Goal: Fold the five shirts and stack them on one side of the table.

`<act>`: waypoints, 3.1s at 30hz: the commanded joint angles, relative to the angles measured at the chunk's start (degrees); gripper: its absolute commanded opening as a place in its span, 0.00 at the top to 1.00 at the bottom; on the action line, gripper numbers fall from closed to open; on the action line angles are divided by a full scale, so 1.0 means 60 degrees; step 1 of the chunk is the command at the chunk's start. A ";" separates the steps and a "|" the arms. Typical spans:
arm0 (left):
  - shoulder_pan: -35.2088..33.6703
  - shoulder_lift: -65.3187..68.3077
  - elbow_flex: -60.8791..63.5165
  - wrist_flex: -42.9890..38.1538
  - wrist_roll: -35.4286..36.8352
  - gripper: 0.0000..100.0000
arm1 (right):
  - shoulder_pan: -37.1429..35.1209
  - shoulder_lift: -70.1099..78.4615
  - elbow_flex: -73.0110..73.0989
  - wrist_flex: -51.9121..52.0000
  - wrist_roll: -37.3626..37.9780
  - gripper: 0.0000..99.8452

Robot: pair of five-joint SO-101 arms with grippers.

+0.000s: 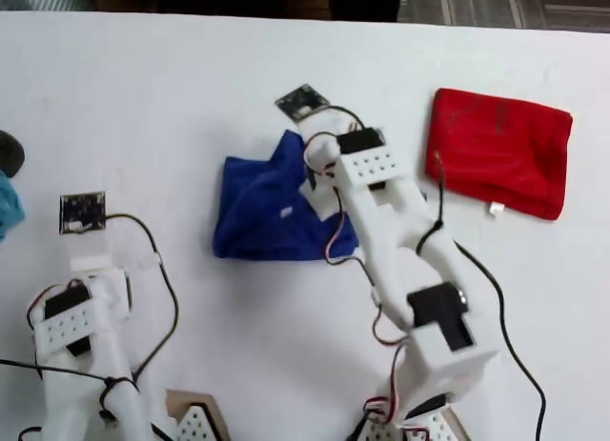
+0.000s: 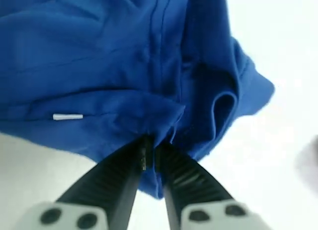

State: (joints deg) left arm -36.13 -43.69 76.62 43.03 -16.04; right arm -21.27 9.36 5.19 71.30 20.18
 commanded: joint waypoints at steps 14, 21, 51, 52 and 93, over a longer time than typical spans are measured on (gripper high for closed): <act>-0.0044 -0.0176 -0.0037 -0.0132 0.0088 0.97 | 0.0799 -0.2190 0.1905 0.0696 0.0015 0.98; -0.0044 -0.0176 -0.0037 -0.0132 0.0088 0.97 | 0.0974 -0.2190 0.2462 0.0725 0.0015 0.98; -0.0044 -0.0176 -0.0037 -0.0132 0.0088 0.97 | -0.0857 -0.1546 0.2696 -0.1473 -0.0674 0.98; -0.0044 -0.0176 -0.0037 -0.0132 0.0088 0.97 | -0.0828 -0.1531 0.2696 -0.1385 -0.0674 0.98; -0.0044 -0.0176 -0.0037 -0.0132 0.0088 0.97 | -0.0989 -0.0842 0.2022 0.0505 -0.0615 0.98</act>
State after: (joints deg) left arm -36.04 -43.69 76.62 43.03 -16.04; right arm -27.25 5.58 17.58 71.12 16.48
